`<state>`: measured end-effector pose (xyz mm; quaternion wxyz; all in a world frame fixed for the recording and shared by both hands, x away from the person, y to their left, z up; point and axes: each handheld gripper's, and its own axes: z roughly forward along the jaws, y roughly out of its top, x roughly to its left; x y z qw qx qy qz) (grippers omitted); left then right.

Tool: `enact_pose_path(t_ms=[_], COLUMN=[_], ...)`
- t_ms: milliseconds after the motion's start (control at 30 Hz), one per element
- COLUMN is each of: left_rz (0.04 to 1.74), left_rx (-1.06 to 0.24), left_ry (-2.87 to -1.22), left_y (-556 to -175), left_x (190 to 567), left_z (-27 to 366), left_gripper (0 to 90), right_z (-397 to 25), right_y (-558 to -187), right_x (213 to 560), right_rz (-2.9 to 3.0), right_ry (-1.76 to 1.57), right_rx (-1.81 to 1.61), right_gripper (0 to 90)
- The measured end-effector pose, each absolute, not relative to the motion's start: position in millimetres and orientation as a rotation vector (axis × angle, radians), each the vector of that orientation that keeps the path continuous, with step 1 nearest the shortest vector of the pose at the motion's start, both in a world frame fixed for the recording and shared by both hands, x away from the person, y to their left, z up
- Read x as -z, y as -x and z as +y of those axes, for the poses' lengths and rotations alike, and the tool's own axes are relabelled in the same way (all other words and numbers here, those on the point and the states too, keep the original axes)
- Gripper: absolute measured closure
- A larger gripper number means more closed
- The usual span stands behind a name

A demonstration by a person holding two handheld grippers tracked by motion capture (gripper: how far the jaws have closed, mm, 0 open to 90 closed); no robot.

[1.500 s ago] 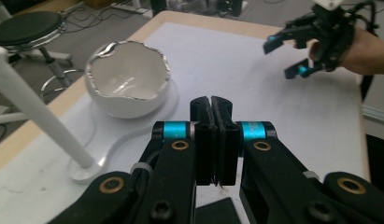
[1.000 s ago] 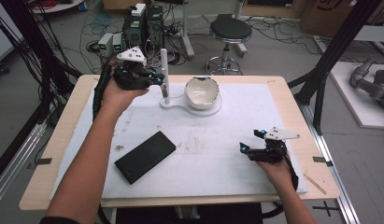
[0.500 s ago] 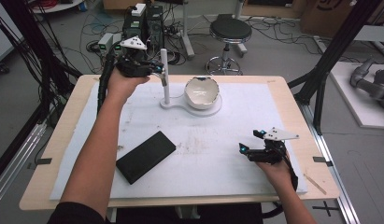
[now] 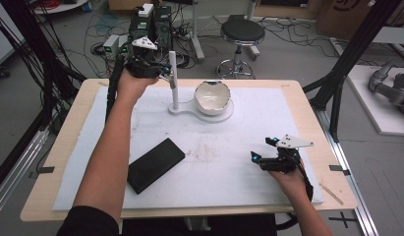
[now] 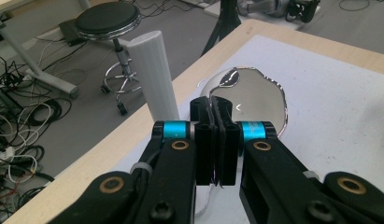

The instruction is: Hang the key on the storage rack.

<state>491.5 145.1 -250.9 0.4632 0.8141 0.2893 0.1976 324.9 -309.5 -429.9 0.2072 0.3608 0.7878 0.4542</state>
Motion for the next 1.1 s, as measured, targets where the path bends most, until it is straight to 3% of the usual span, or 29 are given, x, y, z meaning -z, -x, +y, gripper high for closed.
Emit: enact_pose_path(t_ms=[267, 400, 433, 667, 1100], left_rz=[0.733, 0.75, 0.759, 0.787, 0.691], left_rx=[-0.486, -0.494, -0.488, -0.451, -0.43], left_ry=[-1.975, -1.963, -1.958, -1.98, -1.965], left_y=[-495, -490, -488, -460, -403], left_x=[256, 253, 252, 266, 296], left_z=[149, 155, 156, 168, 186], left_gripper=[86.7, 74.8, 65.1, 40.8, 25.4], right_z=[-310, -310, -310, -310, -309], right_y=[-324, -325, -325, -324, -320], right_x=[430, 431, 431, 431, 430], right_rz=[2.195, 2.195, 2.2, 2.194, 2.193], right_ry=[-1.008, -1.005, -1.007, -1.007, -1.015], right_rx=[-1.264, -1.263, -1.263, -1.263, -1.267], right_gripper=[16.7, 16.7, 16.7, 16.7, 16.7])
